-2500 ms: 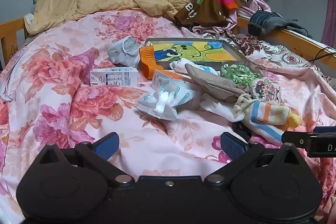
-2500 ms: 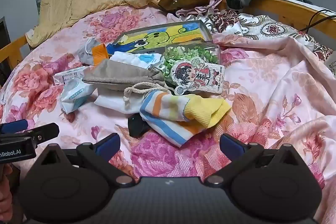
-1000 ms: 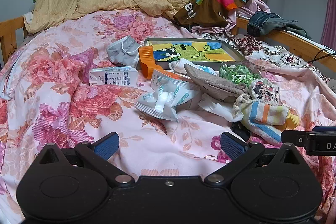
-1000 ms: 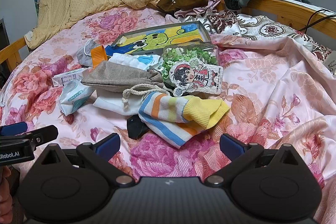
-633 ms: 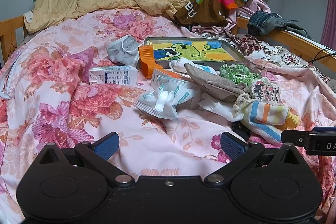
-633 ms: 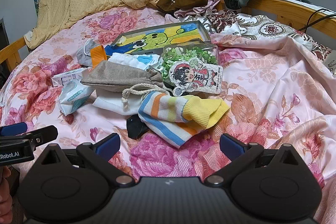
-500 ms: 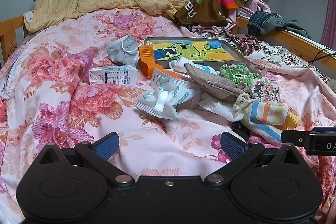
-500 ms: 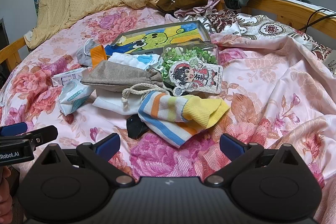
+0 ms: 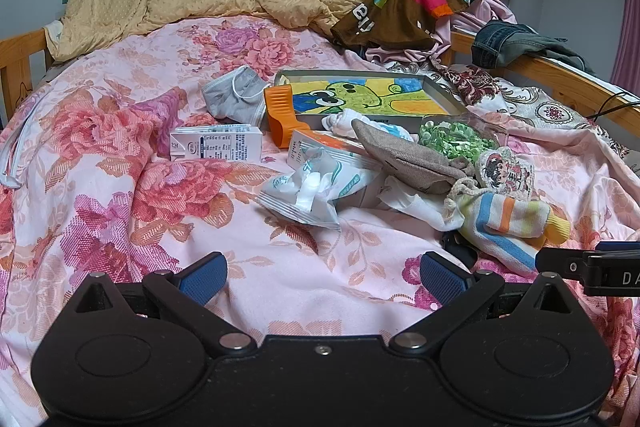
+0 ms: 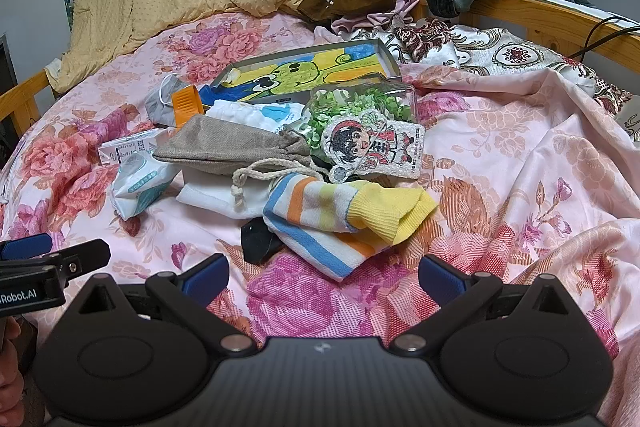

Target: Organize soft objects

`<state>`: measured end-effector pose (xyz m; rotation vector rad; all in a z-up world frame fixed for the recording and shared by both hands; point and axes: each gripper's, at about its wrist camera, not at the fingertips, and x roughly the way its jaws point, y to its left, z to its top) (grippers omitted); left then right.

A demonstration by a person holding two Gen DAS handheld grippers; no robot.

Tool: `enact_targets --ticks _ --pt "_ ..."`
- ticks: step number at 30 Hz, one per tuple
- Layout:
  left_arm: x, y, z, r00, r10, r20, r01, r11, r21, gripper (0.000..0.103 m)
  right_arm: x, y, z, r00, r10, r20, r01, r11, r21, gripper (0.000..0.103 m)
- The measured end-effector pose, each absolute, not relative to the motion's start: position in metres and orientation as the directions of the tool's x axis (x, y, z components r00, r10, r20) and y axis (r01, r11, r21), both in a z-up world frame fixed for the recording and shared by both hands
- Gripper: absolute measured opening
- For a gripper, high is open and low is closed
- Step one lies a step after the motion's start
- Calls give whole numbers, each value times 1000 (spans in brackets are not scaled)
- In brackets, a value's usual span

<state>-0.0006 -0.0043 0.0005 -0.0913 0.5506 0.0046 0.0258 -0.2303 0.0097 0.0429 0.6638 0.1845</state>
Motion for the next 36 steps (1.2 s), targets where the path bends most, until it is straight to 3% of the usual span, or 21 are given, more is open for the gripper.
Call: enact_targets --ticks 27,36 --pt "31 -10 3 844 -89 -529 54 995 -81 102 37 -238 21 761 161 -628 -171 984 45 103" --pt "56 -18 9 830 -53 -555 137 985 110 102 58 -231 27 750 178 -637 -299 950 -86 103"
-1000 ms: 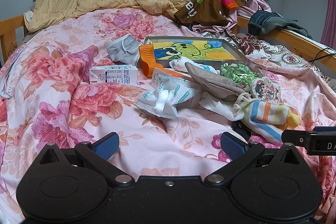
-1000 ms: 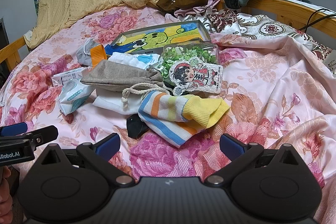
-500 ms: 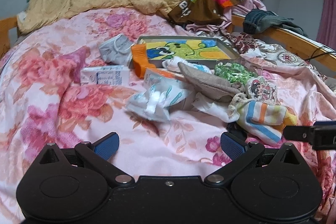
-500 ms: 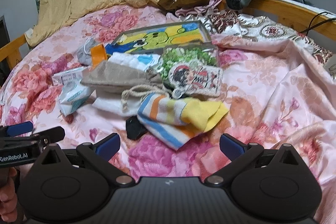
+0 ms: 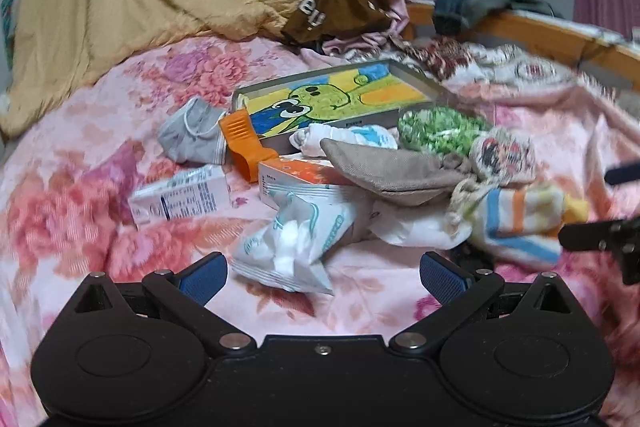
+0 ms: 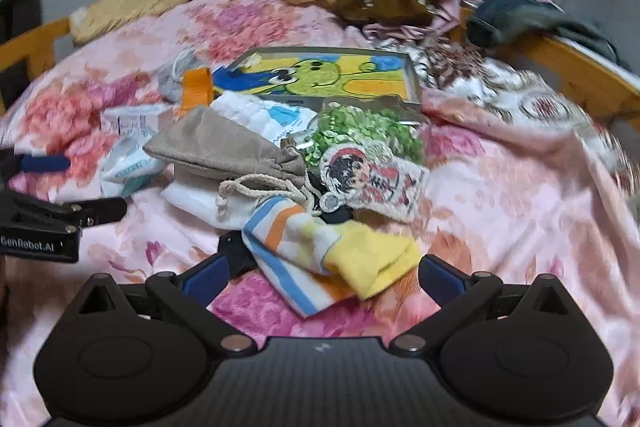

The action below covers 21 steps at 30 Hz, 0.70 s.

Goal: Organize soft objects
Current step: 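Grasp the wet-wipe packet with the left tool while the right tool grasps the sock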

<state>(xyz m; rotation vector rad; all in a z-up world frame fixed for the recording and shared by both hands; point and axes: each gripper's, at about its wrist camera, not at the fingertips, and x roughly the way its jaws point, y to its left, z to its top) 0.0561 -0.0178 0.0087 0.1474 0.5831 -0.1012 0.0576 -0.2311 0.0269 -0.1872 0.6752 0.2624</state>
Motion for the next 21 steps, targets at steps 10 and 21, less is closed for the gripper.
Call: enact_targets --ticks 10,21 --pt "100 -2 4 772 -74 -631 187 976 114 100 88 -207 10 701 210 -682 -457 866 -203 101" --pt "113 4 -1 714 -169 -679 199 979 -35 69 95 -197 -1 703 243 -668 -496 841 -216 71"
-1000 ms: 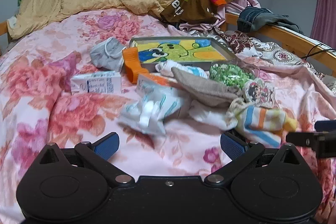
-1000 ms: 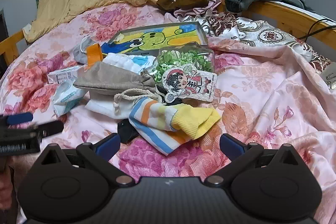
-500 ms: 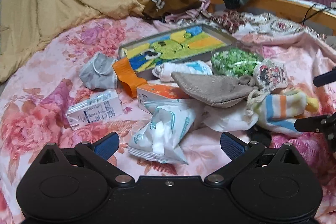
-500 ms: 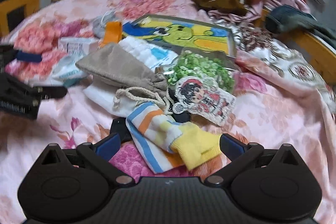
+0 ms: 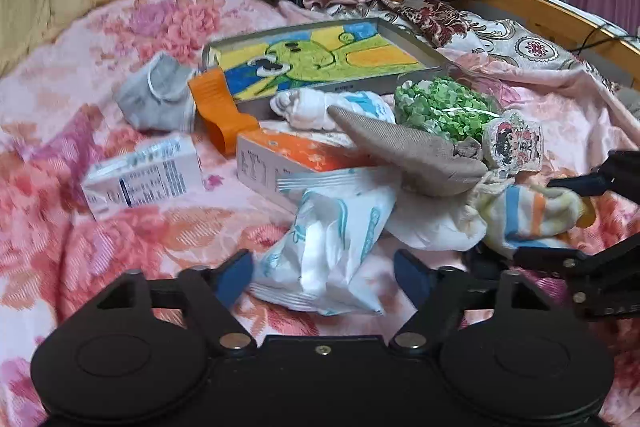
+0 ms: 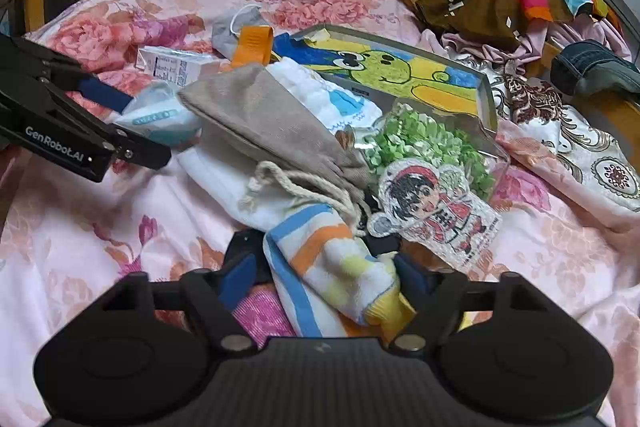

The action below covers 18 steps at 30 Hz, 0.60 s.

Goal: Organize soft objects
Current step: 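Grasp the wet-wipe packet with the left tool while the right tool grasps the sock, then carry the packet with the left tool while the right tool carries the sock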

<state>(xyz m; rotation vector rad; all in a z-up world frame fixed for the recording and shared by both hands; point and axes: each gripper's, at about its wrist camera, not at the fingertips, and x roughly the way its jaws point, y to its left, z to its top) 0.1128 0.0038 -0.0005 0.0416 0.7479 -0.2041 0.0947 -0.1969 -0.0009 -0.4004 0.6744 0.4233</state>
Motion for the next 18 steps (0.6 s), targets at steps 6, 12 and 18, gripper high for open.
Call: enact_targets --ticks 6,12,18 --pt "113 5 -3 691 -200 -694 157 980 -126 59 95 -196 -3 708 230 -667 -489 842 -229 48" --pt "104 -1 2 684 -249 -685 142 967 -210 58 92 -196 -5 704 235 -670 -500 834 -232 28" --pt "91 -9 4 676 -276 -683 138 958 -250 56 81 -197 0 710 281 -645 -520 827 -213 18"
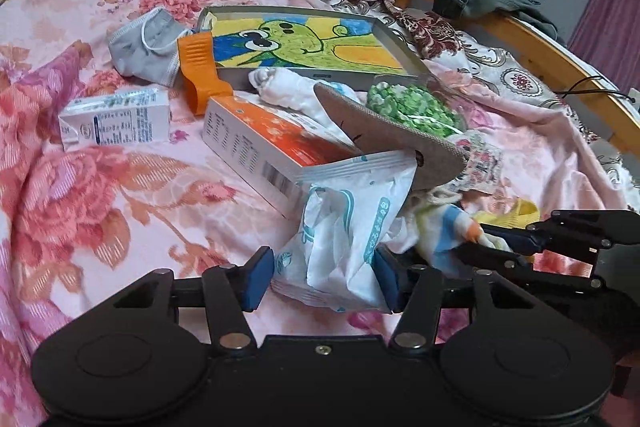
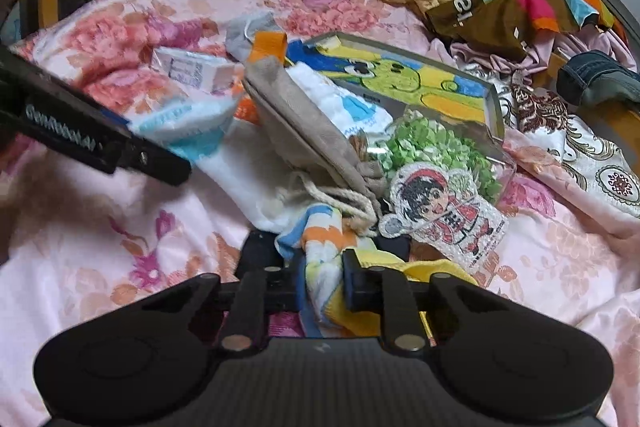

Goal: Organize soft objects
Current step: 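Carry the packet with the left tool while the right tool carries the sock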

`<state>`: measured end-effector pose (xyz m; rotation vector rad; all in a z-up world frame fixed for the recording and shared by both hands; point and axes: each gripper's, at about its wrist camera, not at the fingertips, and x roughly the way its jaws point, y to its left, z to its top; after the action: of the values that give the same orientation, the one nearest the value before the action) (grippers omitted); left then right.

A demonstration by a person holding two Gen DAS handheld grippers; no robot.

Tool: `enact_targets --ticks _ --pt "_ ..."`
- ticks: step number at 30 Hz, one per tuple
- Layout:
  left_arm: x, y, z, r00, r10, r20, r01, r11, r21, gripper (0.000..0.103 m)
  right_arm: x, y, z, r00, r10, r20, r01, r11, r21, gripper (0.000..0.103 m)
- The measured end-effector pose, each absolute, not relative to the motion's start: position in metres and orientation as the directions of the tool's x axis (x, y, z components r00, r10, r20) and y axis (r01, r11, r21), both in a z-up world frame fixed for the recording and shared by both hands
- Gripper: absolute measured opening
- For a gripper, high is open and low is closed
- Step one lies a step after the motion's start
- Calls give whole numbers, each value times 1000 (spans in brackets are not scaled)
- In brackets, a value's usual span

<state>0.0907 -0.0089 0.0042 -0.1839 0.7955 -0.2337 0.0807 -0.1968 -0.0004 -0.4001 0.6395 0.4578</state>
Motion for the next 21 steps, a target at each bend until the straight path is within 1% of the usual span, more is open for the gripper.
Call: enact_targets --ticks 4,13,17,21 --pt "80 -9 7 675 -295 -677 139 951 -276 56 76 -204 8 691 332 -643 -521 845 -124 17" --pt "65 0 28 647 -351 -677 152 929 -336 56 53 -224 41 710 411 -571 -490 871 18 16" --pt "60 3 42 638 -367 -677 171 925 -340 56 46 -228 52 719 427 -548 -486 873 43 16" --pt "53 8 56 659 -368 -656 189 925 -329 56 41 -233 63 718 450 -530 -493 867 70 16"
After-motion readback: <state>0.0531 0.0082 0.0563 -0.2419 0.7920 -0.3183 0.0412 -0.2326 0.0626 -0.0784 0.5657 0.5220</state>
